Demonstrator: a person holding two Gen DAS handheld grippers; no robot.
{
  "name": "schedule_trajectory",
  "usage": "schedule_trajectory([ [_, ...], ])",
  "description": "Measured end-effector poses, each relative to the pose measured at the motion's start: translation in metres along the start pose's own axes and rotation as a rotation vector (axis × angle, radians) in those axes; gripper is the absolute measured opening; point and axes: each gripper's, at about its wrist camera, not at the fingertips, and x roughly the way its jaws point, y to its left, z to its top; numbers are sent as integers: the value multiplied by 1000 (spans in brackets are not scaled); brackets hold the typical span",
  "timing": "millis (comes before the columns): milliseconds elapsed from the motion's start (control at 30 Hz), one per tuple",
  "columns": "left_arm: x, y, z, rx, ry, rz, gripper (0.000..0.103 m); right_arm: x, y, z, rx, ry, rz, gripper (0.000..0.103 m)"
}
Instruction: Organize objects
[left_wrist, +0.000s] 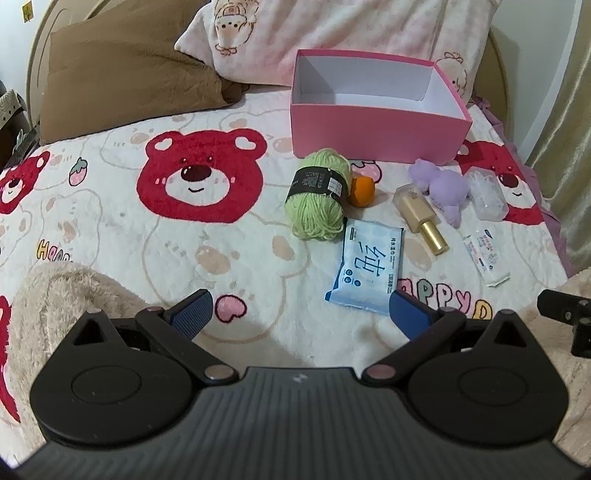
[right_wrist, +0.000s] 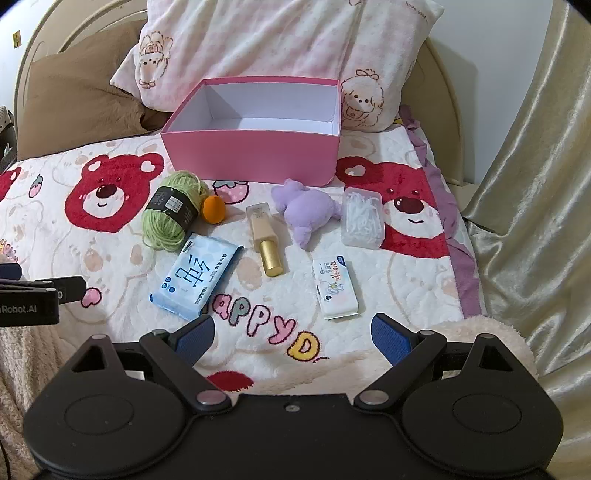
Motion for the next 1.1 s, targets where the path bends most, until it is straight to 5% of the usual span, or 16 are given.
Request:
schedule_trajectory([
  [400,-10,-1,1,-1,-62,-33,102,-3,0,-2,-7,-14,31,94],
  [600,-17,-2,2,3,-64,2,100,-5,1,-2,-21,-27,28,94],
  [1100,-26,5,0,-22,-51,-51,102,-8,-1,-2,-21,-31,21,94],
])
